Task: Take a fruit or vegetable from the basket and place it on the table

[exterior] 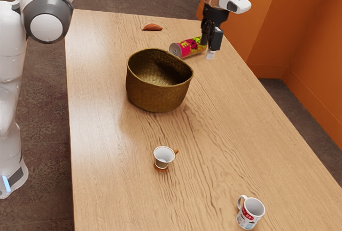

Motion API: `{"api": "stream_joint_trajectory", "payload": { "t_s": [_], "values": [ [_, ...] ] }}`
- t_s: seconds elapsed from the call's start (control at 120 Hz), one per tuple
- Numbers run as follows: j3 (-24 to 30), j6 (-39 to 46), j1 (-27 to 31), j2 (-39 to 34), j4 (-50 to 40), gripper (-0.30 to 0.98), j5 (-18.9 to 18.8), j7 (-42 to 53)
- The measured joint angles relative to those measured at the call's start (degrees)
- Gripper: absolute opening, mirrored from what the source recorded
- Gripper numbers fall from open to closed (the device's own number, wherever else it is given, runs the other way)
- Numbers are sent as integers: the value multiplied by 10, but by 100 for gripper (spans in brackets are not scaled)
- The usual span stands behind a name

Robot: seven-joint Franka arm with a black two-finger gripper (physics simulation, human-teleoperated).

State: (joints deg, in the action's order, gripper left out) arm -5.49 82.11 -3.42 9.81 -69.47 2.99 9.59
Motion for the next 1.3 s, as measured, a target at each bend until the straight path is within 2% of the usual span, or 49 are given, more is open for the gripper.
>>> {"api": "stream_joint_trajectory", "payload": {
  "t_s": [0.233,0.342,0.45,0.542,0.667,0.775,0.892,1.008,1.142,1.3],
  "values": [
    [0,-13,0,2,6,69,0,-38],
    [-15,-62,-1,-8,139,69,-1,-51],
    [-18,-98,1,-15,165,69,-11,-63],
    [-19,-91,-1,-20,105,69,-25,-55],
    [-38,-29,-11,-95,-85,69,-45,16],
    [-63,7,-13,-127,-158,69,-61,73],
    [-42,36,17,-144,-196,69,-79,129],
    [-27,64,-9,-141,-226,69,-84,182],
    [-43,112,-19,-142,-274,68,-64,238],
    [-58,161,4,-175,-339,69,-49,291]
  ]
}}
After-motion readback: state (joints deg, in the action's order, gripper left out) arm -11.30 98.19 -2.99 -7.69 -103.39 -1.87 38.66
